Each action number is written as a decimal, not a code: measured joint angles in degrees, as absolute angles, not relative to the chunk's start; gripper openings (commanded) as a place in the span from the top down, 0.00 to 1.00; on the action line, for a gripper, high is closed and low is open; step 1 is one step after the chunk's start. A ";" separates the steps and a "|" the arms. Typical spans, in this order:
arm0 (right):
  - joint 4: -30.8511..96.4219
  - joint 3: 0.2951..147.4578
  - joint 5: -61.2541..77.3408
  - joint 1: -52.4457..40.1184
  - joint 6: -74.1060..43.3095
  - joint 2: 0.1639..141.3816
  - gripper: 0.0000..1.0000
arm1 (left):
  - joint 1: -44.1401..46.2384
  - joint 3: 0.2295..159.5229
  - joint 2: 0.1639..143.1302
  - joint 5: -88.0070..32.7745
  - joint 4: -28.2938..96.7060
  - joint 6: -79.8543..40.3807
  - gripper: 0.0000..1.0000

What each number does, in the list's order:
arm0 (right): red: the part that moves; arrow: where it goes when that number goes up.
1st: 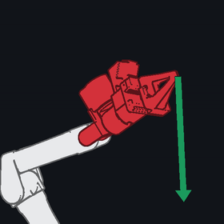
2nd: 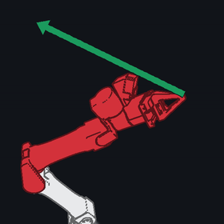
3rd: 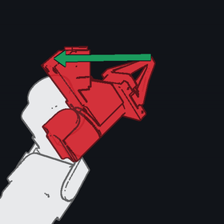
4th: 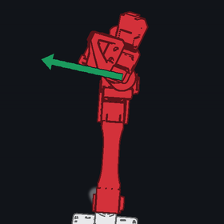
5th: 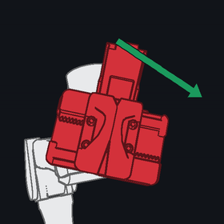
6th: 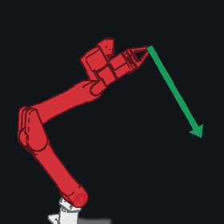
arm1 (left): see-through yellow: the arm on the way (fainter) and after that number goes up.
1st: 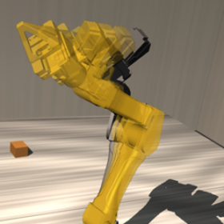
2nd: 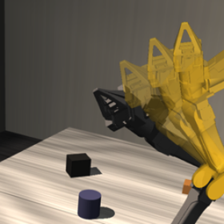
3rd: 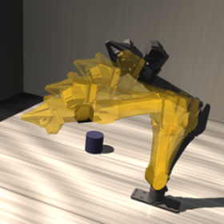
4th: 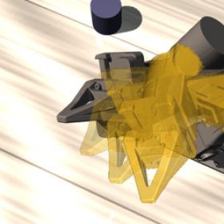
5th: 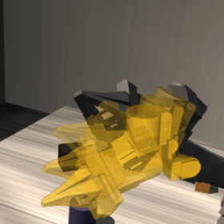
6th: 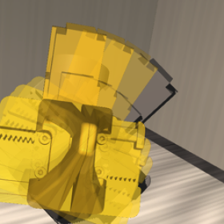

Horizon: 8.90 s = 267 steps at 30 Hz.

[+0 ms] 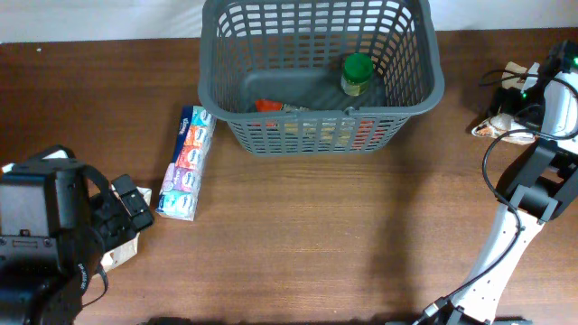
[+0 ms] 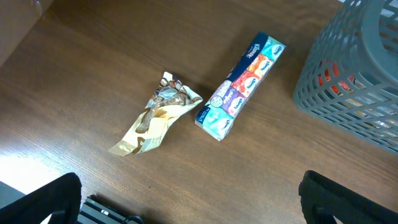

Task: Pack container
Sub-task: 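Lift the rice bag with the right gripper off the table, then carry the rice bag into the basket and lower it with the right gripper, then open the right gripper and withdraw it to the right side, then raise the left gripper and move it toward the tissue pack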

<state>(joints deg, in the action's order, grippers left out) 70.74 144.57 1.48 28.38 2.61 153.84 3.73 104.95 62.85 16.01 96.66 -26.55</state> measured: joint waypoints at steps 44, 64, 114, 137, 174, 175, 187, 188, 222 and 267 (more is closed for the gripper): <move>73.03 148.81 10.55 28.14 1.43 144.64 0.96 | 3.73 104.95 62.85 16.01 96.66 -26.55 0.01; 65.93 156.42 23.16 15.27 1.54 115.31 0.96 | 3.73 104.95 62.85 15.99 96.66 -26.55 0.00; 65.47 134.41 14.35 -15.90 30.92 130.08 0.96 | 3.73 104.95 62.85 16.01 96.66 -26.55 0.00; 64.20 133.93 13.06 -15.84 30.11 135.96 0.01 | 3.73 104.95 62.85 16.01 96.66 -26.55 0.00; 96.95 178.28 2.44 12.60 -1.96 131.09 0.01 | 3.73 104.95 62.85 16.01 96.66 -26.55 0.00; 96.97 178.28 2.68 14.85 -3.60 131.09 0.01 | 3.73 104.92 62.85 16.01 96.66 -26.55 0.00; 96.86 173.40 3.05 27.42 -9.04 131.20 0.01 | 3.73 104.95 62.85 16.01 96.66 -26.55 0.01; 96.38 170.28 3.03 27.40 -9.13 131.20 0.01 | 3.73 104.95 62.85 15.99 96.66 -26.55 0.01; 91.48 146.76 -0.47 27.40 -9.06 132.88 0.01 | 3.73 104.95 62.85 15.99 96.64 -26.55 0.01; 91.46 146.76 -0.67 27.40 -9.04 132.88 0.01 | -22.33 104.95 84.40 -11.38 76.73 -2.26 0.01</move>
